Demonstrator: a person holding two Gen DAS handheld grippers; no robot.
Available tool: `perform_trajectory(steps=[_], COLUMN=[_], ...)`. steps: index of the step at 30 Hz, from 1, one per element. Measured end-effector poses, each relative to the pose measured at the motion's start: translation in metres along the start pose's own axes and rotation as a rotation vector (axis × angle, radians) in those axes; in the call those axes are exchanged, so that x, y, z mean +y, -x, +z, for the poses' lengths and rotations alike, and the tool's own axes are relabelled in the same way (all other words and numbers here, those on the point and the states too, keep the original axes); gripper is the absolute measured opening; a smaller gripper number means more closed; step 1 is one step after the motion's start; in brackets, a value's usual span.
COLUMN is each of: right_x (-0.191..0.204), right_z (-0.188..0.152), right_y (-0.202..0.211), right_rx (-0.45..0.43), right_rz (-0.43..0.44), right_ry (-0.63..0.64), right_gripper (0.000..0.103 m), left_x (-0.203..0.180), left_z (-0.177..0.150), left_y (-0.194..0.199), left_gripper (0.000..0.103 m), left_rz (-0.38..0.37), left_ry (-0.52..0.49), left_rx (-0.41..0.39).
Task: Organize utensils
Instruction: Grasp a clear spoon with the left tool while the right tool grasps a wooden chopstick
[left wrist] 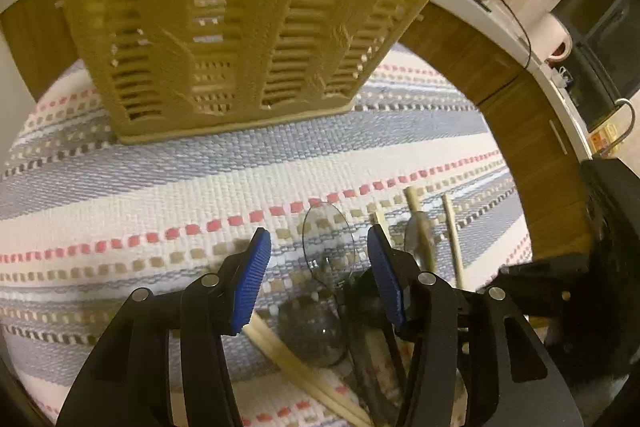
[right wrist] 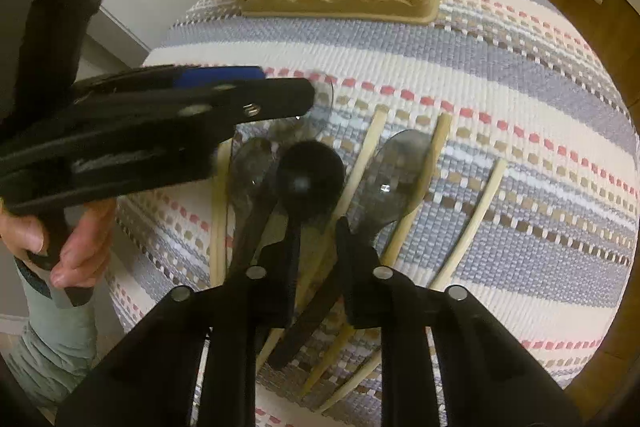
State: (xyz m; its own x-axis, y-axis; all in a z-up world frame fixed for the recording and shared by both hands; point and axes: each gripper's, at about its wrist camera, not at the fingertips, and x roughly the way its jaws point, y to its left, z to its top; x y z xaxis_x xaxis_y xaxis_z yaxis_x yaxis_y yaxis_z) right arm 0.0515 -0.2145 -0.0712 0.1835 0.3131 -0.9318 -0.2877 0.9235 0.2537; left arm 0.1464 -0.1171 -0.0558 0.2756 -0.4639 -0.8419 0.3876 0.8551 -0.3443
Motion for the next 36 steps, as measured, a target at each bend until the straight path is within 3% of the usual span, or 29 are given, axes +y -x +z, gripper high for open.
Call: perform_trajectory(steps=[6,12,16,17,19,22,24,27,31,33,36], right_x=[-0.004,-0.014,-0.025,-0.025,-0.023,-0.017,-0.015,-0.005,-0.002,0.002,0.017], right_z=[-0.002,-0.012,-0.017,-0.017,-0.018,-0.015,-0.011,0.003,0.025,0.037,0.045], right_y=[-0.004,0.006,0.013,0.013,0.014,0.011,0.009,-0.004,-0.012,-0.017,-0.022], right_rx=[-0.013,-0.017,-0.014,-0.008,-0.002,0.01,0.032,0.074,0.124,0.142,0.166], right_rz=[0.011,0.026,0.037,0.036,0.02,-0.002,-0.007,-0.013,-0.059,-0.076,-0.126], right_ry=[0.002,-0.008,-0.011,-0.018,-0.014,-0.021,-0.042,-0.079,-0.103,-0.105,-0.087], right_gripper=[0.005,0.007,0.008,0.008,0.008,0.009,0.009,0.009,0.012,0.022,0.027], left_x=[-0.011,-0.03,-0.048,-0.051,-0.054,-0.044,-0.029,-0.015,-0.003,-0.001,0.01], left_z=[0.003,0.003,-0.002,-0.003,-0.004,-0.002,-0.002,-0.003,-0.009,-0.013,-0.016], left_y=[-0.011,-0.02,-0.026,-0.027,-0.027,-0.021,-0.009,0.006,0.026,0.035,0.043], left_gripper=[0.05,0.05,0.048,0.046,0.032,0.03,0.03,0.03,0.03,0.03,0.03], left_rz=[0.034,0.137,0.243,0.27,0.31,0.254,0.16,0.087,0.036,0.02,0.007], left_ry=[-0.019,-0.081,-0.149,-0.163,-0.177,-0.135,-0.084,-0.05,-0.047,-0.055,-0.062], left_rx=[0.004,0.01,0.004,0.001,-0.01,-0.021,-0.044,-0.066,-0.096,-0.106,-0.119])
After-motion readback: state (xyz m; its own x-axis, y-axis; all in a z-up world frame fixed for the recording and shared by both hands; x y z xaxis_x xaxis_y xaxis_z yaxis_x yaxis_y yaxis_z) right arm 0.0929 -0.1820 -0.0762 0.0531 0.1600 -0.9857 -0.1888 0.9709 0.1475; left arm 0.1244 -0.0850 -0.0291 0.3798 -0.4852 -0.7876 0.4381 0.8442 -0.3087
